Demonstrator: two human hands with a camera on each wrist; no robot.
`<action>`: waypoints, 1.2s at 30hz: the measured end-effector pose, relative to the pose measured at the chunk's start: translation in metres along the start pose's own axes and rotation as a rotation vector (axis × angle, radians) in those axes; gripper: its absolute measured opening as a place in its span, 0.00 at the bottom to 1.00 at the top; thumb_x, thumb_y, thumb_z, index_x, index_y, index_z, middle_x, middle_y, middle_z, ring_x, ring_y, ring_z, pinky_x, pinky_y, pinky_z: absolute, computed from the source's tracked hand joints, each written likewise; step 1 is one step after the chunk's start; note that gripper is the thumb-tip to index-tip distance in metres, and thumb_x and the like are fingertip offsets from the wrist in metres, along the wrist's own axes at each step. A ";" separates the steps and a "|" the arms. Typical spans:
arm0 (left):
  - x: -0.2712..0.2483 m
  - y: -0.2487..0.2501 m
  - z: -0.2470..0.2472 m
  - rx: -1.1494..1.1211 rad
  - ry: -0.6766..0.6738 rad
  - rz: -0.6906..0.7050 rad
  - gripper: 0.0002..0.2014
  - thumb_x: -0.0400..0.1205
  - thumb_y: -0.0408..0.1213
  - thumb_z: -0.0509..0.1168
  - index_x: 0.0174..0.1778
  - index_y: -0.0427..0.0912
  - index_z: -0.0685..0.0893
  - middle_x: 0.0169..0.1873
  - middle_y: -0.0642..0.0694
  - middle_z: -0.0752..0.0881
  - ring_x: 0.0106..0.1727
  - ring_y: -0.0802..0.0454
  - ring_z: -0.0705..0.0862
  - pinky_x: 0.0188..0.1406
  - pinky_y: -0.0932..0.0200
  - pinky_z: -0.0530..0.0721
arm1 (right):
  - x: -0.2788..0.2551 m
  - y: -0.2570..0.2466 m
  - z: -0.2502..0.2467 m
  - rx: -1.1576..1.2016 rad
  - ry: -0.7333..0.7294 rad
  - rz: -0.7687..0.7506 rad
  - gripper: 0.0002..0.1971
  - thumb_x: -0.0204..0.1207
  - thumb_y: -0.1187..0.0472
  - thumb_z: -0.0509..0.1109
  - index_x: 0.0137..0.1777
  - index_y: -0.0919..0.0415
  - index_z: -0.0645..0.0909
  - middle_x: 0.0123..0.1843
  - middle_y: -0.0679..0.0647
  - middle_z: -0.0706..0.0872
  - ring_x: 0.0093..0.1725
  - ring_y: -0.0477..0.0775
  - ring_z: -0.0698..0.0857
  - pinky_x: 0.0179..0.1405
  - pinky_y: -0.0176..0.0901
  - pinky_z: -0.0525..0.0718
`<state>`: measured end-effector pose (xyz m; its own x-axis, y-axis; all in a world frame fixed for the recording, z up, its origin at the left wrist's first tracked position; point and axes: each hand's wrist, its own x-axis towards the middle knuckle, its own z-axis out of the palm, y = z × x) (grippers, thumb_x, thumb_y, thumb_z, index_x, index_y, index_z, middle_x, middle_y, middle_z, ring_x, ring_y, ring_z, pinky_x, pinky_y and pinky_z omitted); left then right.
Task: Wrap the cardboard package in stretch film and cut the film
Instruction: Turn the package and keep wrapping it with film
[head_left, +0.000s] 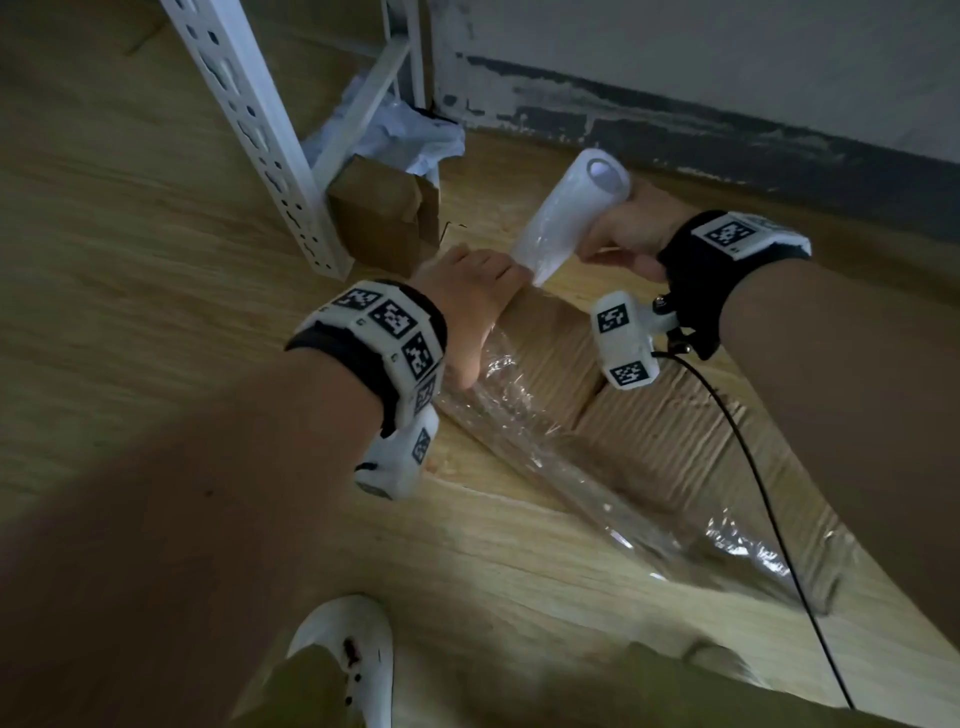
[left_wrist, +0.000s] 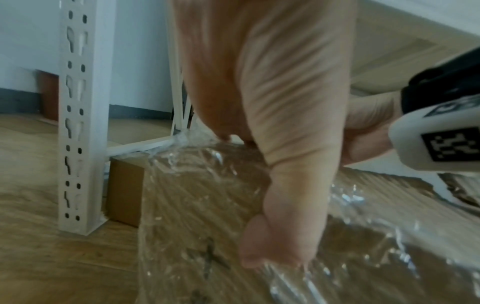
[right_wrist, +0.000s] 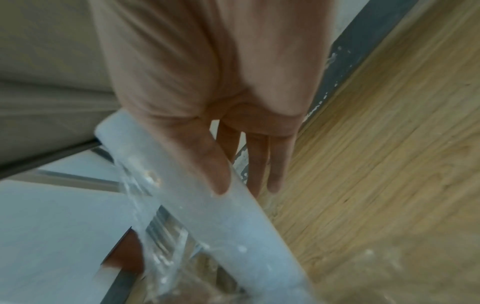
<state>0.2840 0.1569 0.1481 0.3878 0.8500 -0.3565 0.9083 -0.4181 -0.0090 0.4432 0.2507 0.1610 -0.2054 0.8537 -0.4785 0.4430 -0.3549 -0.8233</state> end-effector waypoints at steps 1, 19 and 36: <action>-0.001 0.000 0.000 0.006 0.003 0.008 0.54 0.58 0.42 0.82 0.78 0.43 0.58 0.74 0.46 0.66 0.74 0.47 0.67 0.77 0.52 0.60 | -0.001 0.000 0.001 -0.017 -0.035 0.003 0.25 0.66 0.84 0.65 0.54 0.55 0.81 0.53 0.54 0.86 0.58 0.55 0.85 0.53 0.50 0.89; -0.002 0.010 -0.001 0.074 -0.036 -0.008 0.52 0.61 0.41 0.81 0.77 0.42 0.58 0.74 0.47 0.64 0.76 0.48 0.63 0.78 0.52 0.60 | -0.015 -0.043 0.019 -0.330 -0.084 0.290 0.13 0.84 0.59 0.54 0.45 0.69 0.72 0.35 0.61 0.78 0.29 0.51 0.77 0.21 0.31 0.78; -0.016 0.001 0.001 0.074 0.022 0.073 0.48 0.59 0.35 0.79 0.75 0.48 0.64 0.70 0.50 0.70 0.72 0.50 0.69 0.77 0.52 0.62 | -0.037 -0.042 0.003 -0.779 0.237 -0.039 0.17 0.81 0.67 0.58 0.64 0.64 0.83 0.52 0.62 0.89 0.52 0.59 0.88 0.50 0.49 0.88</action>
<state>0.2785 0.1426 0.1528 0.4570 0.8228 -0.3378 0.8636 -0.5014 -0.0530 0.4295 0.2327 0.2121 -0.0817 0.9491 -0.3043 0.9371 -0.0309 -0.3477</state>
